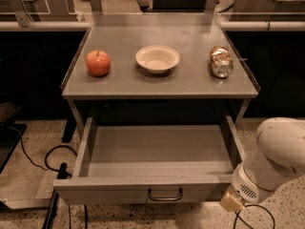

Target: Close top drawer

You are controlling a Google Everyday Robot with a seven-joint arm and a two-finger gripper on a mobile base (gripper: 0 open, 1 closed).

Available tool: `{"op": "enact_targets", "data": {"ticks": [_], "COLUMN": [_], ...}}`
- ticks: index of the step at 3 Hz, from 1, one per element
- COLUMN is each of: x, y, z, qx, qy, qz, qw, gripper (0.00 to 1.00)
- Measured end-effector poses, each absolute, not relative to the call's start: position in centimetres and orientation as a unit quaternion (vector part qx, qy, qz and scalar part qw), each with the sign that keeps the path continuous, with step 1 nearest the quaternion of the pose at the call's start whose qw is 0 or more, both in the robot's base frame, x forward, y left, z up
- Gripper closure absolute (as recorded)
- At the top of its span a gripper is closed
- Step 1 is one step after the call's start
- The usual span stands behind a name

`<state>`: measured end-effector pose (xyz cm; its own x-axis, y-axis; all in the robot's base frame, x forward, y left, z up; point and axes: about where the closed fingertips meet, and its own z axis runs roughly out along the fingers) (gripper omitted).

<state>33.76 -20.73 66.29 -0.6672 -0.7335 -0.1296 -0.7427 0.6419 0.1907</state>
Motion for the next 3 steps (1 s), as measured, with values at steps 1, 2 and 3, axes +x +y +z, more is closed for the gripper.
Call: {"op": "enact_targets", "data": {"ticks": [1,2,3], "x": [35.8,39.2,39.2], "y": [-21.6,-22.5,-22.5], "z": [66.0,65.8,65.8], "qx": [-0.401,-0.401,-0.402], "qy": [0.911,0.912,0.912], "qz": [0.094,0.070,0.070], "qw": [0.030,0.042,0.043], "gripper": [1.00,1.00,1.00]}}
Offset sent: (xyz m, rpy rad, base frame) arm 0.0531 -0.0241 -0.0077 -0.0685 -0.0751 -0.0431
